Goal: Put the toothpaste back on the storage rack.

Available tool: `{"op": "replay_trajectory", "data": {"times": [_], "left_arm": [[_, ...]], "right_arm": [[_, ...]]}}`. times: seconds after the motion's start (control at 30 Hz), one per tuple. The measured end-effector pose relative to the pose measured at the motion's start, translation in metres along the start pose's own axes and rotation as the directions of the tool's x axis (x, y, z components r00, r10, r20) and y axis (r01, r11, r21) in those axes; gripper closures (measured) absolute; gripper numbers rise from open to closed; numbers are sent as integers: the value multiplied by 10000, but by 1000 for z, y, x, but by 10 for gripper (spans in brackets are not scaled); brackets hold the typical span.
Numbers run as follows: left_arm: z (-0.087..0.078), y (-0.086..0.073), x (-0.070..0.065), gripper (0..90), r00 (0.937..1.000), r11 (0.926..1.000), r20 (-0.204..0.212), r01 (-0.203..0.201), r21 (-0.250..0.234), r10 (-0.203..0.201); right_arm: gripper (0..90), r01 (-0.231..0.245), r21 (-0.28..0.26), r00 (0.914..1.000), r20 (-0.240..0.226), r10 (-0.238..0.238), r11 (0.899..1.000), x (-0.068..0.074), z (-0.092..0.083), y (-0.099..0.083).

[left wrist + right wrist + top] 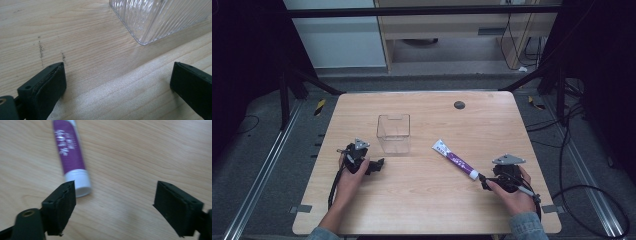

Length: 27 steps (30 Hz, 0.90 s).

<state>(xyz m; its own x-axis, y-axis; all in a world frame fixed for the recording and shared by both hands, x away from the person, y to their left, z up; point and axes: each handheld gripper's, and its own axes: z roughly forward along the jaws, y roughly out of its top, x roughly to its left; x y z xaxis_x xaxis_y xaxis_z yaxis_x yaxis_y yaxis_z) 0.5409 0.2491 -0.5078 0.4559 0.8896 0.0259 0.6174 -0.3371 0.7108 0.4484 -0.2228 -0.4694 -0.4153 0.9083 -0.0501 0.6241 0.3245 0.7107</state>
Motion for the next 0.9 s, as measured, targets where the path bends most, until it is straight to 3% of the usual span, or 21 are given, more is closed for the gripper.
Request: {"op": "replay_trajectory", "data": {"times": [0.17,0.37,0.6,0.73,0.9], "left_arm": [[0,0,0,0,10000,10000,-30,27,1,-27],[0,0,-1,0,10000,10000,-38,37,6,-37],[0,0,-1,0,10000,10000,-48,37,6,-37],[0,0,-1,0,10000,10000,-43,65,-7,-65],[0,0,-1,0,10000,10000,-31,78,-5,-78]], "right_arm": [[236,666,101,9966,-495,-661,9977,18,0,17],[208,1581,467,9840,-902,-1535,9863,37,10,49],[266,1985,788,9735,-1313,-1872,9769,45,20,78],[296,2386,1373,9636,-1566,-2168,9614,51,31,94],[307,2532,1726,9600,-1667,-2252,9519,54,40,106]]}}
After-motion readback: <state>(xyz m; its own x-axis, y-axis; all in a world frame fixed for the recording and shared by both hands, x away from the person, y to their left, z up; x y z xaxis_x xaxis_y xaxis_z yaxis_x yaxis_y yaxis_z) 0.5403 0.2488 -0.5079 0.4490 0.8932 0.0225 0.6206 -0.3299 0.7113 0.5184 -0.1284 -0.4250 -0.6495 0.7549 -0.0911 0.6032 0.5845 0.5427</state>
